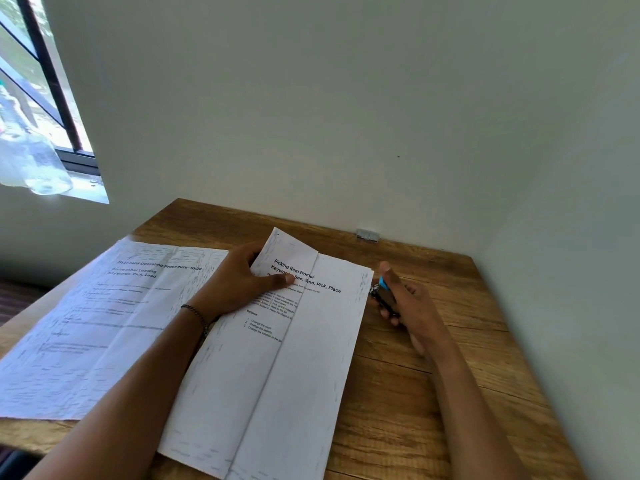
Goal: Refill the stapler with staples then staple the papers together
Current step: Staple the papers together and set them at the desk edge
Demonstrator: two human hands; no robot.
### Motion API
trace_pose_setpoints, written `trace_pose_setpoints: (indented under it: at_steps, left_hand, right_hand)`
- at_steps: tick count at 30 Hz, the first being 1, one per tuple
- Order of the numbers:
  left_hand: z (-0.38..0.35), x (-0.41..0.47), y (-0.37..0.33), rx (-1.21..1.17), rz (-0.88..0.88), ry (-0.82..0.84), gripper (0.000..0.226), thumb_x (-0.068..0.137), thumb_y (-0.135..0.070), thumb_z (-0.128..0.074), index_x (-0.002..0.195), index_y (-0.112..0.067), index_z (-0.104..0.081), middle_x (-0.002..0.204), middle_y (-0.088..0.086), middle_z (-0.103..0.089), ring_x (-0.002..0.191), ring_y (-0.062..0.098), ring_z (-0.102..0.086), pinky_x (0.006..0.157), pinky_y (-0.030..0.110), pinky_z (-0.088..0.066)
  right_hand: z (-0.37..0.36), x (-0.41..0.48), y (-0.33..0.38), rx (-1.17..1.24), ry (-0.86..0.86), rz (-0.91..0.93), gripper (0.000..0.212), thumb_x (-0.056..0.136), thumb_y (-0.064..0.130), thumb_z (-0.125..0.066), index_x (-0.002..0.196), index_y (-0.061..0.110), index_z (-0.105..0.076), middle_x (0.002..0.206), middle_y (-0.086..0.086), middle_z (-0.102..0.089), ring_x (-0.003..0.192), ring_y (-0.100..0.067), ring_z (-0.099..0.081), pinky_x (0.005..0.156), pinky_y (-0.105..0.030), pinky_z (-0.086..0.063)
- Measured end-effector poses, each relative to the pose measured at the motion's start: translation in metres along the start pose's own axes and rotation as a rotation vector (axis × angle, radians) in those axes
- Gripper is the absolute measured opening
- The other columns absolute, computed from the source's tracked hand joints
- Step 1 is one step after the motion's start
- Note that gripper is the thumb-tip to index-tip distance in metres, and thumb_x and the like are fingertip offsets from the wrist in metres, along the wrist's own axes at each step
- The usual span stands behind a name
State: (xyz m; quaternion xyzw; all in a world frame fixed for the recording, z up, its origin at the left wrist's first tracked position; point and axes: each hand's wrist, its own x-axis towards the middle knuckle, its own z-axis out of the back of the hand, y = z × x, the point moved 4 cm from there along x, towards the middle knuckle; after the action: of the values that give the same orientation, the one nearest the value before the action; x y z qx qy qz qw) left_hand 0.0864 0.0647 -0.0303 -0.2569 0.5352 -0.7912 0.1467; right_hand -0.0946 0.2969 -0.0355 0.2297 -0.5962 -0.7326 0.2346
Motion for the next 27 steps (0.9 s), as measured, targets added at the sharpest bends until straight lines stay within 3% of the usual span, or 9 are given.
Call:
trace_pose_setpoints:
  at_steps: [9,15,19,23,27]
  left_hand:
    - [0.0001,0.0005,0.0014,-0.004,-0.004,0.009,0.030,0.078,-0.028,-0.087,0.103,-0.033,-0.071,0.096,-0.019,-0.078,0.083,0.005,-0.077,0.061,0.013,-0.057]
    - [-0.0036,0.0012,0.0020,0.047,-0.007,0.035,0.033,0.078,-0.030,-0.087,0.107,-0.028,-0.071,0.097,-0.020,-0.077,0.084,0.003,-0.076,0.061,0.012,-0.056]
    - [-0.0033,0.0010,0.0027,0.081,-0.014,0.029,0.032,0.078,-0.031,-0.087,0.105,-0.030,-0.071,0.095,-0.023,-0.076,0.083,0.000,-0.075,0.061,0.009,-0.054]
    - [0.0014,0.0012,0.0020,0.064,-0.018,-0.001,0.030,0.078,-0.029,-0.088,0.102,-0.033,-0.071,0.095,-0.022,-0.077,0.083,0.000,-0.075,0.062,0.010,-0.055]
    - [0.0015,0.0000,0.0002,0.068,-0.036,0.006,0.029,0.078,-0.027,-0.087,0.102,-0.032,-0.071,0.095,-0.022,-0.077,0.082,0.000,-0.075,0.062,0.009,-0.054]
  right_hand:
    - [-0.0031,-0.0009,0.0026,-0.058,0.004,0.005,0.057,0.077,0.076,-0.055,0.080,0.024,-0.079,0.075,-0.009,-0.077,0.055,-0.011,-0.059,0.048,-0.019,-0.044]
    - [-0.0056,-0.0015,0.0030,-0.108,-0.015,0.010,0.066,0.071,0.079,-0.053,0.086,0.021,-0.081,0.070,0.002,-0.076,0.052,-0.007,-0.059,0.049,-0.017,-0.044]
    - [-0.0035,-0.0009,0.0039,-0.076,-0.013,0.024,0.059,0.074,0.078,-0.055,0.083,0.026,-0.081,0.063,0.003,-0.071,0.051,-0.005,-0.058,0.047,-0.017,-0.043]
    - [-0.0019,-0.0014,0.0041,-0.067,-0.008,0.031,0.050,0.075,0.078,-0.054,0.066,0.035,-0.079,0.060,0.002,-0.071,0.048,-0.003,-0.058,0.045,-0.014,-0.044]
    - [-0.0026,-0.0006,0.0039,-0.077,0.001,0.040,0.051,0.075,0.079,-0.054,0.070,0.035,-0.079,0.064,0.000,-0.074,0.049,-0.004,-0.059,0.045,-0.015,-0.044]
